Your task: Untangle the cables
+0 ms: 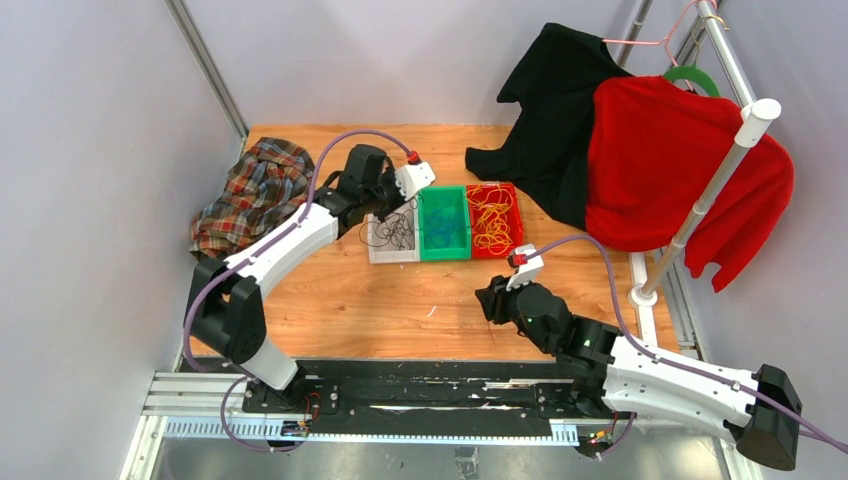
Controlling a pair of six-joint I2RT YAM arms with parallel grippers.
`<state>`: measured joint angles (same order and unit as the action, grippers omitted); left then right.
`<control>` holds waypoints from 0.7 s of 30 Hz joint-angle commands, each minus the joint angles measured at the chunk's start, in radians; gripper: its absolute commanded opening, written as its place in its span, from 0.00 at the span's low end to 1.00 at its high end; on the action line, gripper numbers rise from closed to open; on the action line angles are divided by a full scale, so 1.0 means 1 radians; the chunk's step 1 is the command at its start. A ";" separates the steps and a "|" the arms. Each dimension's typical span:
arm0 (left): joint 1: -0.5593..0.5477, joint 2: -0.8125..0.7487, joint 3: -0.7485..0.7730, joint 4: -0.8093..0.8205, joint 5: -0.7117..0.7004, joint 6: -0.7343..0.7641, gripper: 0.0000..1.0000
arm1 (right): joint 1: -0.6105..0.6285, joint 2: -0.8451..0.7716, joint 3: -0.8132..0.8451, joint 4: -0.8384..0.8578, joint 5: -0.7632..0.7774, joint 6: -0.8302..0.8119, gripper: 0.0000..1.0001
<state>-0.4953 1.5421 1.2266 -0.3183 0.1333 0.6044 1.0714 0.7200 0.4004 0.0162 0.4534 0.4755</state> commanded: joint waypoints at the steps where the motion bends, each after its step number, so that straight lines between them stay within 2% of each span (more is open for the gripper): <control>1: 0.007 0.066 -0.011 0.092 -0.030 -0.032 0.00 | -0.002 0.009 0.003 -0.011 0.010 0.009 0.33; 7: 0.008 0.207 0.057 0.097 -0.154 -0.028 0.00 | -0.008 0.014 0.014 -0.020 0.012 0.004 0.33; 18: 0.008 0.329 0.140 0.016 -0.211 -0.048 0.01 | -0.023 0.019 0.012 -0.029 0.009 0.001 0.33; 21: 0.016 0.317 0.178 -0.054 -0.157 -0.073 0.17 | -0.025 0.017 0.013 -0.030 0.008 -0.003 0.33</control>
<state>-0.4927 1.8736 1.3380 -0.3035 -0.0551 0.5705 1.0634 0.7391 0.4004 -0.0017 0.4530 0.4747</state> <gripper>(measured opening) 0.091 0.334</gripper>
